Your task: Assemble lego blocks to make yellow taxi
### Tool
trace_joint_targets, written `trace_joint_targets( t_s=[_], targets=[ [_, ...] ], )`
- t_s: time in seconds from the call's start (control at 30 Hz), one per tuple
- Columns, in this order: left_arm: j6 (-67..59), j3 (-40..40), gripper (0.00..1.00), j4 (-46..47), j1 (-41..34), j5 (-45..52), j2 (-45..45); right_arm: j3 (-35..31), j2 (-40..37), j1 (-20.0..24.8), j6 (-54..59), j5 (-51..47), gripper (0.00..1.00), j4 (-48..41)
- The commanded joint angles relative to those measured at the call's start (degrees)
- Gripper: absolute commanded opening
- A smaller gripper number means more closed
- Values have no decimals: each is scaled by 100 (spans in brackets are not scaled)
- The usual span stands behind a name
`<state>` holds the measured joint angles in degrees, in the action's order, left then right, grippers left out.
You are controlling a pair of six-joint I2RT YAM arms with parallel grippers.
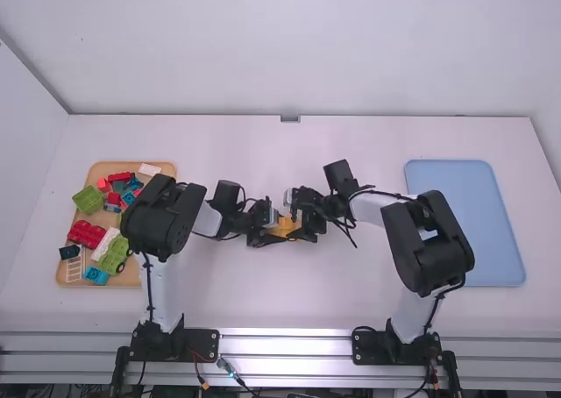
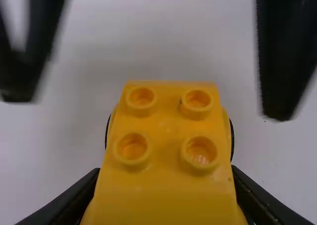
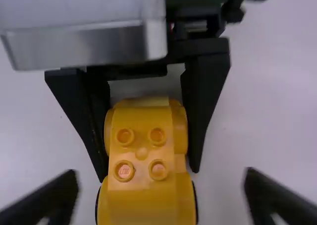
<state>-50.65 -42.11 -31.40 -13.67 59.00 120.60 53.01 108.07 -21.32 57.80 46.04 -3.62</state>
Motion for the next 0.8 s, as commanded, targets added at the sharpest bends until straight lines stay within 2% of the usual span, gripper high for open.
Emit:
trace_joint_targets(
  t_s=[0.0,0.1,0.27,0.4,0.53,0.63,0.77],
  targets=[
    [24,37,63,122,-59,-15,122,28,-304,109,55,254,99,-42],
    [26,37,99,120,-59,-17,107,28,-361,273,55,470,99,-229],
    [24,37,99,345,-57,-190,-66,-164,-354,459,107,673,99,-221],
    [20,-11,99,1108,-57,-710,-551,-654,-354,601,243,789,99,334],
    [-223,-293,99,2391,-57,-933,-1283,-1215,-354,621,-323,778,99,1440],
    [-745,-754,99,3786,-39,-1191,-1904,-1580,-350,623,-800,815,99,2264],
    [-940,-1473,99,5239,-24,-1462,-2415,-1665,-348,435,-872,710,99,2426]
  ],
)
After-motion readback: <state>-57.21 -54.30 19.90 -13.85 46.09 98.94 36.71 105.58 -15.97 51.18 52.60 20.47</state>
